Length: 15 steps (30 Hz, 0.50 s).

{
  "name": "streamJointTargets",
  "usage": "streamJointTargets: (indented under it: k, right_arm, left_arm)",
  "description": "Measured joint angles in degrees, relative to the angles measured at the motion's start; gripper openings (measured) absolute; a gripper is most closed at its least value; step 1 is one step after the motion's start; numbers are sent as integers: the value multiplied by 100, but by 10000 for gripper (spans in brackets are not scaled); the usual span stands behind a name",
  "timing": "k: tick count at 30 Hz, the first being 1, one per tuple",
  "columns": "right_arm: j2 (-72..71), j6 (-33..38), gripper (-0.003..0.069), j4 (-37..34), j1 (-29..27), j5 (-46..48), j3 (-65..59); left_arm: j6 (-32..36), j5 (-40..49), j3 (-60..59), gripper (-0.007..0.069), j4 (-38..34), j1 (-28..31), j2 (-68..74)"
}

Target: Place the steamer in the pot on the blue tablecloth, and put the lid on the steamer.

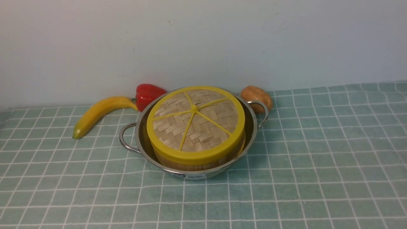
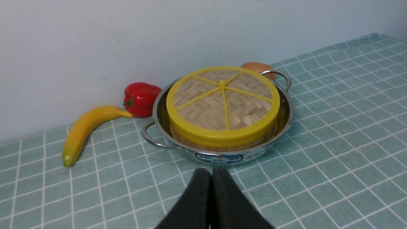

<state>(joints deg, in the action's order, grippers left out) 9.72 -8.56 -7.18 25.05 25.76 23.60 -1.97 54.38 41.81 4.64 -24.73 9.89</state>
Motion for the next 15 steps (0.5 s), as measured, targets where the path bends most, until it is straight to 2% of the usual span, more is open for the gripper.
streamJointTargets:
  k: [10, 13, 14, 15]
  right_arm:
    - [0, -5, 91, 0, 0, -56, 0]
    - [0, -10, 104, -2, 0, -56, 0]
    - [0, -10, 109, -2, 0, -56, 0]
    - [0, -10, 117, -2, 0, -56, 0]
  left_arm:
    - [0, 8, 0, 12, 4, 91, 0]
    - [292, -159, -57, 12, 197, 560, -11]
    - [402, -407, -143, 13, 336, 838, -37]
    - [494, -1022, -376, 20, 497, 1335, -85]
